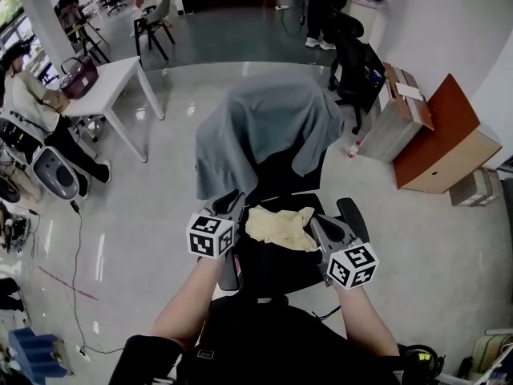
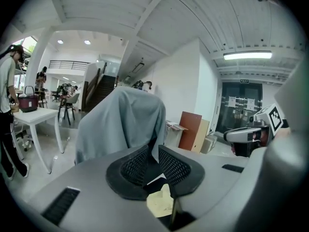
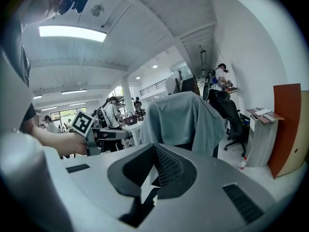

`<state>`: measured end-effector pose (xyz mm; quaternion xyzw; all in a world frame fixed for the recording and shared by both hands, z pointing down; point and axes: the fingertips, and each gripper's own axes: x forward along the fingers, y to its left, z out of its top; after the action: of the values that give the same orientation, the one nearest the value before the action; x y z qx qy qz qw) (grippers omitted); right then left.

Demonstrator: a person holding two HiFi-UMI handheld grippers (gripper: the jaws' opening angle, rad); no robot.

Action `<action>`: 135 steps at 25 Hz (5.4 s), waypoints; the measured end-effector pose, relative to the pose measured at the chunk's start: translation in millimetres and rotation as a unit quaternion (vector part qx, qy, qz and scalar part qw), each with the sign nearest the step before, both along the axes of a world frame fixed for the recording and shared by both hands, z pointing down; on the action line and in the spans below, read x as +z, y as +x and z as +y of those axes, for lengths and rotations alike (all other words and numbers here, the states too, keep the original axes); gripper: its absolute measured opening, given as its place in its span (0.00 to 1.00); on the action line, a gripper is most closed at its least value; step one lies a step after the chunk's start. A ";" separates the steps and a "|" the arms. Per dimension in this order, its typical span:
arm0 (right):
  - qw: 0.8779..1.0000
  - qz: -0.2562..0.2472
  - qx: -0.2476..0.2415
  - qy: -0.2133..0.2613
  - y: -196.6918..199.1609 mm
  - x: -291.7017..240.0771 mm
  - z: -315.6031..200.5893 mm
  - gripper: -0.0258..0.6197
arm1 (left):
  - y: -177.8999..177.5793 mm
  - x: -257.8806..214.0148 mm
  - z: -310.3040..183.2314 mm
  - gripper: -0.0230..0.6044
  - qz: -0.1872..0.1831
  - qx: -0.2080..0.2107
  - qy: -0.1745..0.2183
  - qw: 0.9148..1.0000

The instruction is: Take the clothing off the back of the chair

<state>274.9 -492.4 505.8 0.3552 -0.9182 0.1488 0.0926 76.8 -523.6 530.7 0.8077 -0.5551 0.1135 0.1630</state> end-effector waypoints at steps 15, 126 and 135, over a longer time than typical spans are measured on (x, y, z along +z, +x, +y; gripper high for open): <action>1.000 0.023 0.017 0.004 -38.3 4.6 -111.5 0.06 | -50.2 36.5 -118.5 0.53 -0.034 -0.041 -0.024 0.998; 0.977 -0.120 0.170 0.053 -103.6 -93.3 237.1 0.07 | -133.6 -107.9 250.1 0.04 0.070 0.090 0.097 0.989; 0.978 -0.136 0.153 0.047 -78.9 -86.0 291.2 0.07 | -90.0 -102.4 298.8 0.04 0.053 0.095 0.086 0.990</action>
<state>196.0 -201.2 419.8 0.4720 -0.8629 0.1649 -0.0739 -13.2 -224.7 428.3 0.8728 -0.4738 0.0375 0.1110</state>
